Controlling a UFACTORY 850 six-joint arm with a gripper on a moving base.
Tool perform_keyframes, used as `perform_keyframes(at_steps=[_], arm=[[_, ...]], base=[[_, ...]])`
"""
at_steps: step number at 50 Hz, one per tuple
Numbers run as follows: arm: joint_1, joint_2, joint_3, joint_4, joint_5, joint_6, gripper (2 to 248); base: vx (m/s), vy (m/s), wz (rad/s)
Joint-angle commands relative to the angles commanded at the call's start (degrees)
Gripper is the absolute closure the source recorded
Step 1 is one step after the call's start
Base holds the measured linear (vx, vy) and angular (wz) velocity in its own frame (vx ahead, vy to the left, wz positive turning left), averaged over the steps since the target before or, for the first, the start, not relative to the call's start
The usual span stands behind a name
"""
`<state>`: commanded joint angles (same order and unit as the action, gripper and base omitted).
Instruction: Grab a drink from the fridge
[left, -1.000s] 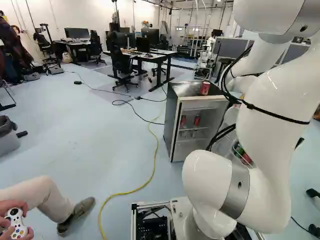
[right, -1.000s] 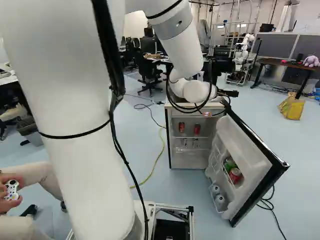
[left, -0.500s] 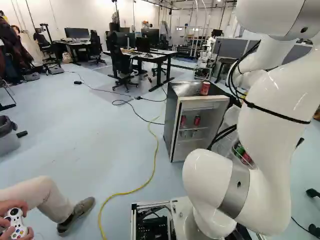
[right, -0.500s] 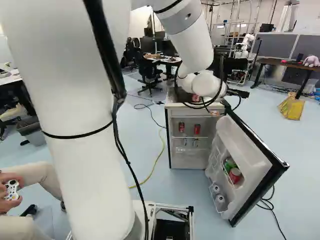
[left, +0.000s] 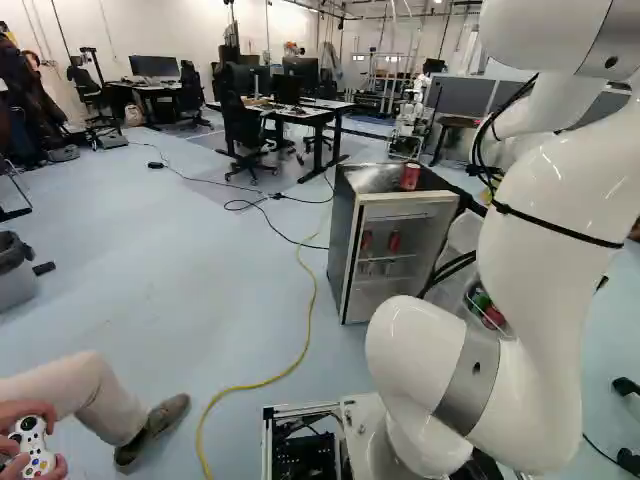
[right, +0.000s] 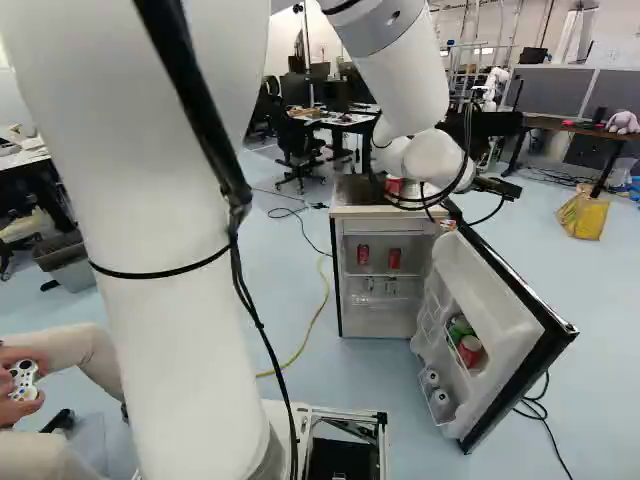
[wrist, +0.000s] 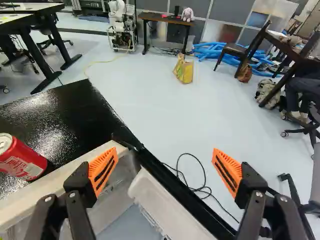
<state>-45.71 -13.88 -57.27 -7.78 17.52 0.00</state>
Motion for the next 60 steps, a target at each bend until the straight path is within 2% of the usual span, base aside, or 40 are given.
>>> perform_keyframes(at_steps=[35, 60], arm=[[-5.64, -0.32, -4.92, 3.65, -12.94, 0.00, 3], [-9.92, -2.92, -8.23, 7.43, -22.29, 0.00, 3]], base=[[0.000, 0.000, 0.000], [0.000, 0.000, 0.000]])
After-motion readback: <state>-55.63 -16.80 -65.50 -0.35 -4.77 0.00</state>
